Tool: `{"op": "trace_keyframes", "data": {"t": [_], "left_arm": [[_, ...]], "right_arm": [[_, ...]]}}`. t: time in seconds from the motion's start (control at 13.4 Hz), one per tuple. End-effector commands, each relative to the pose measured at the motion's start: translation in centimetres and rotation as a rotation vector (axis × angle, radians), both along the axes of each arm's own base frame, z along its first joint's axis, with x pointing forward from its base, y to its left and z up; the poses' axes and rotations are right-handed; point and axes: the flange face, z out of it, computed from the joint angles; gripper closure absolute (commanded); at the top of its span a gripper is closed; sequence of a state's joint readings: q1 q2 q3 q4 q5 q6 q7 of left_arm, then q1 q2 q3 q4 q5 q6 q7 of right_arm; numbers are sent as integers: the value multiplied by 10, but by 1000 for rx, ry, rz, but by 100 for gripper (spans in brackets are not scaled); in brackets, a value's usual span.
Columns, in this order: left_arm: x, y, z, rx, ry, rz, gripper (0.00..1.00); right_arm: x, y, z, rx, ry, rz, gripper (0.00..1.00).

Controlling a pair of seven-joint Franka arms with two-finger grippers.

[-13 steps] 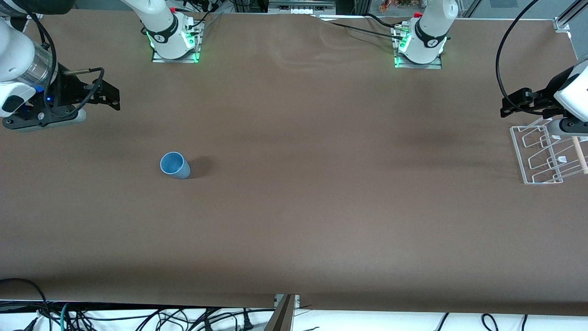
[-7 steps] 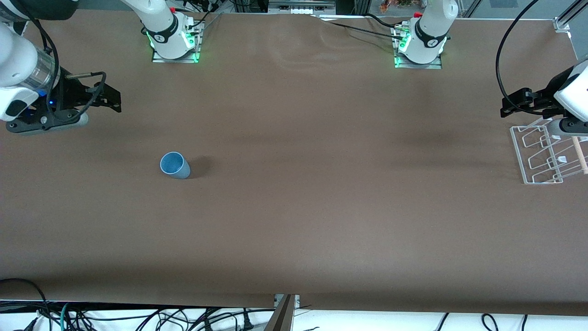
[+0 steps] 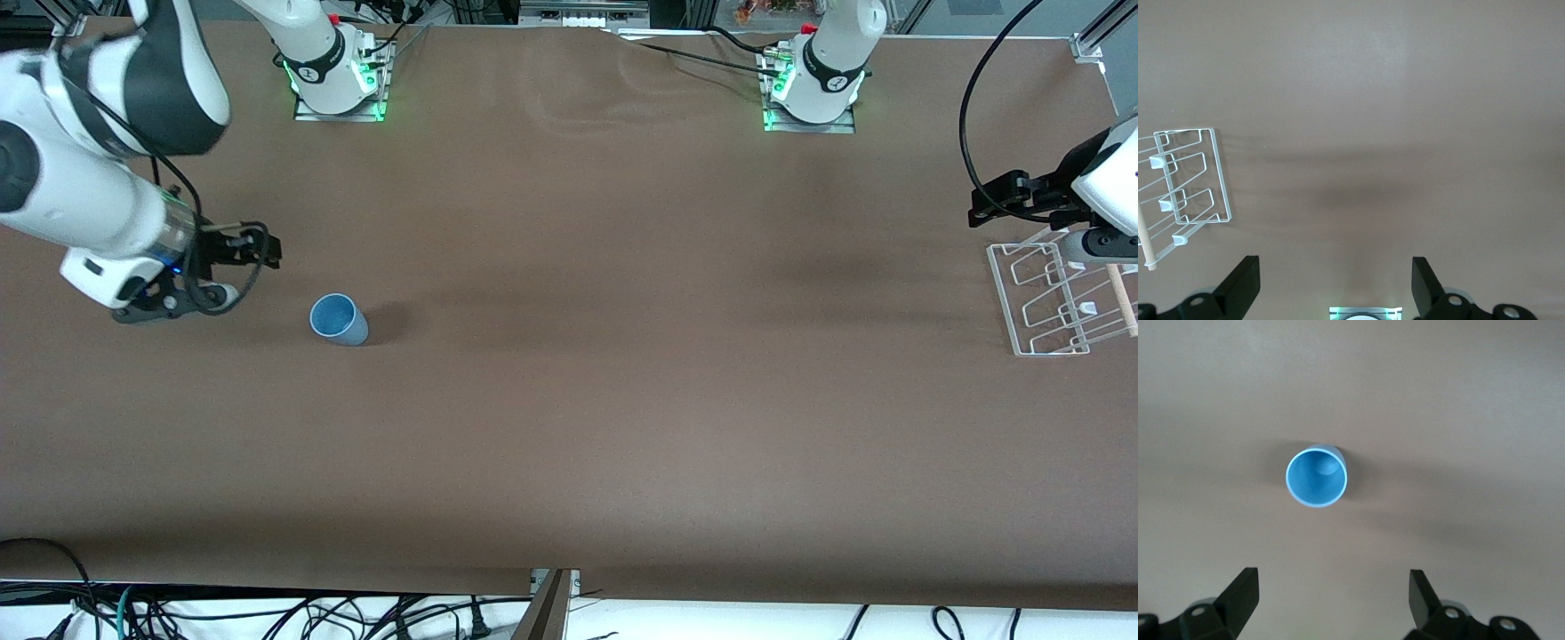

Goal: Transfer cup to left arm and place on rack
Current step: 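Reach the right gripper down around the light-blue cup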

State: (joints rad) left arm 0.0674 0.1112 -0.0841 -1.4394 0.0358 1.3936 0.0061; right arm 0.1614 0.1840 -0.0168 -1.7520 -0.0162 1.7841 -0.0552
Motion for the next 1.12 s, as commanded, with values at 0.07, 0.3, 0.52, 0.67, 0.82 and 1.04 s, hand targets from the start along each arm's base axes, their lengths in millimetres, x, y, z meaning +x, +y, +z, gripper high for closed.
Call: {"op": "trace_keyframes", "data": {"t": [0.07, 0.3, 0.52, 0.67, 0.82, 1.04], "left_arm": [[3, -2, 5, -16, 4, 9, 0], [4, -6, 3, -16, 7, 3, 0], [5, -7, 1, -18, 10, 1, 0], [5, -4, 0, -18, 12, 6, 0], [5, -7, 0, -18, 12, 0, 0], [5, -7, 1, -44, 8, 3, 0]], "right_arm": [[0, -4, -70, 9, -22, 16, 1], [10, -2, -117, 11, -26, 16, 1], [17, -1, -145, 13, -41, 20, 2], [19, -1, -158, 12, -38, 20, 3], [19, -1, -169, 11, -28, 20, 6], [15, -1, -181, 9, -11, 20, 10]]}}
